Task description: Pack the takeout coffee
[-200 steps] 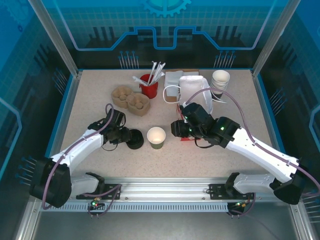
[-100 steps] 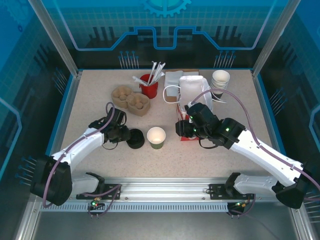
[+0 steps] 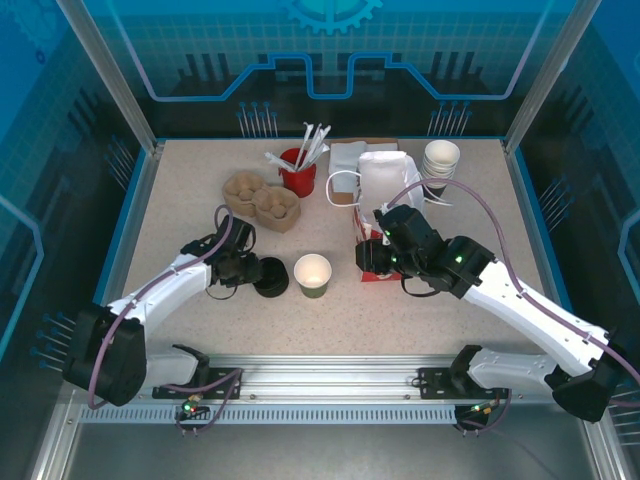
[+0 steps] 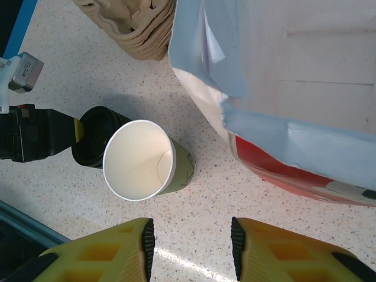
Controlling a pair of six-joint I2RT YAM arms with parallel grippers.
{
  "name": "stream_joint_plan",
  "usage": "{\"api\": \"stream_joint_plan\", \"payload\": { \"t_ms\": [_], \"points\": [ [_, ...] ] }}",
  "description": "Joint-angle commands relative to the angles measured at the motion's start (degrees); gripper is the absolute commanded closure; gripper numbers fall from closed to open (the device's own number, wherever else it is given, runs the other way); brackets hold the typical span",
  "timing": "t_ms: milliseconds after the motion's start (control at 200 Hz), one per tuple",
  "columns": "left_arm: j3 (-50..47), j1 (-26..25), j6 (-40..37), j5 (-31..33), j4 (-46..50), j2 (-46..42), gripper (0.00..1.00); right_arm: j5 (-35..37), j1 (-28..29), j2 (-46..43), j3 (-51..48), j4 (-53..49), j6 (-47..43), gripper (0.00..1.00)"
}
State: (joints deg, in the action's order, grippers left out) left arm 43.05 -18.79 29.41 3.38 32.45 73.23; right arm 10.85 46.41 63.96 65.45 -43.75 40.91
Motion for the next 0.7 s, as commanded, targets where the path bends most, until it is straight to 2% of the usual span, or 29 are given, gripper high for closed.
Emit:
{"api": "stream_joint_plan", "payload": {
  "t_ms": [0, 260, 430, 695],
  "points": [
    [0.8, -0.9, -1.1, -0.5, -0.5, 0.1, 0.75, -0.9, -0.8, -1.2, -0.5, -1.0, -0.5, 0.58],
    [0.9, -0.9, -1.0, 0.2, -0.1, 0.0, 0.81, -1.6, -1.0, -1.6, -0.8, -0.8, -0.5, 0.58],
    [1.9, -1.0, -1.3, 1.0, 1.9, -1.9, 0.84, -4.5, -1.0, -1.9, -0.7, 1.4, -0.2, 0.58],
    [6.3, -2.9, -1.6, 3.6, 9.1, -6.8, 0.85, -7.2, 2.0, 0.2, 3.0, 3.1, 0.7, 0.56]
  ]
}}
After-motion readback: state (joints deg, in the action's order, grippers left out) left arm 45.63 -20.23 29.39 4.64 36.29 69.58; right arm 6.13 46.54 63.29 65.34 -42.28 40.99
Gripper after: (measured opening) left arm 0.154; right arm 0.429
